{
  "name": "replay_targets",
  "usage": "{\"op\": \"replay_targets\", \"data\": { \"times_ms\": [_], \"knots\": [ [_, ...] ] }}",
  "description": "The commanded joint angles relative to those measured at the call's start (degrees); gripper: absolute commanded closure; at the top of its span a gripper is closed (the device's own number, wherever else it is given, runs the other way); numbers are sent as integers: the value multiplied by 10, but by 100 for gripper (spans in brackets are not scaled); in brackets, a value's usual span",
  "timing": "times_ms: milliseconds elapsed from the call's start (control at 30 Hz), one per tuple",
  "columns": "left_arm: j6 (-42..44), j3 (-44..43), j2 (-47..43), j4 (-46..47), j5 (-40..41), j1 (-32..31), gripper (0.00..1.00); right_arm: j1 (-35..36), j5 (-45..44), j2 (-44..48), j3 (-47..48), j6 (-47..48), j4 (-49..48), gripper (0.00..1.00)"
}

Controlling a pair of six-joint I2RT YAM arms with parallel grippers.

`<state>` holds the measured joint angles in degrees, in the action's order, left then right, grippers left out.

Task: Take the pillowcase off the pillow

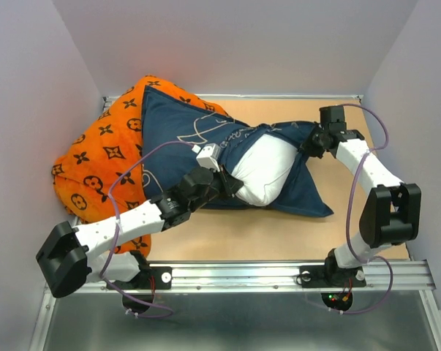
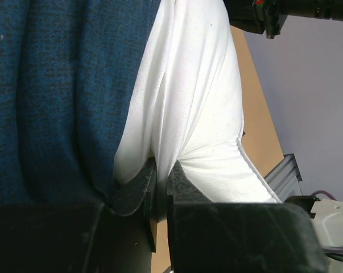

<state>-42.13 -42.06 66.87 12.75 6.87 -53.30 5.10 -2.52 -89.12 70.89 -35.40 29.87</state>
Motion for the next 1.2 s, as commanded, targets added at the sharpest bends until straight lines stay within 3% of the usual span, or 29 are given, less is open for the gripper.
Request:
{"op": "replay_targets", "data": {
  "times_ms": [0, 567, 767, 833, 900, 1000, 1033, 1067, 1133, 1167],
  "knots": [
    [10, 25, -103, -204, 49, 7, 100, -125, -207, -76, 5, -14, -125, 99],
    [9, -6, -207, -317, 56, 7, 100, -161, -158, -199, 86, -43, -151, 100],
    [4, -46, -195, -283, 47, 7, 100, -167, -28, -178, 80, -32, -180, 98],
    [1, -70, -187, -234, 41, 7, 100, -166, 69, -172, 69, -22, -211, 95],
    [5, -96, -166, -188, 44, 7, 100, -165, 169, -171, 63, -19, -232, 84],
    [18, -165, -109, -150, 44, 7, 100, -157, 247, -169, 69, -7, -252, 70],
    [28, -202, -92, -145, 45, 7, 100, -157, 245, -154, 68, -12, -250, 64],
    [31, -221, -75, -143, 52, 7, 100, -158, 234, -138, 61, -18, -245, 50],
    [32, -252, -33, -140, 60, 7, 100, -165, 193, -92, 55, -23, -222, 30],
    [30, -258, -12, -131, 68, 7, 100, -171, 189, -79, 56, -28, -214, 28]
  ]
}}
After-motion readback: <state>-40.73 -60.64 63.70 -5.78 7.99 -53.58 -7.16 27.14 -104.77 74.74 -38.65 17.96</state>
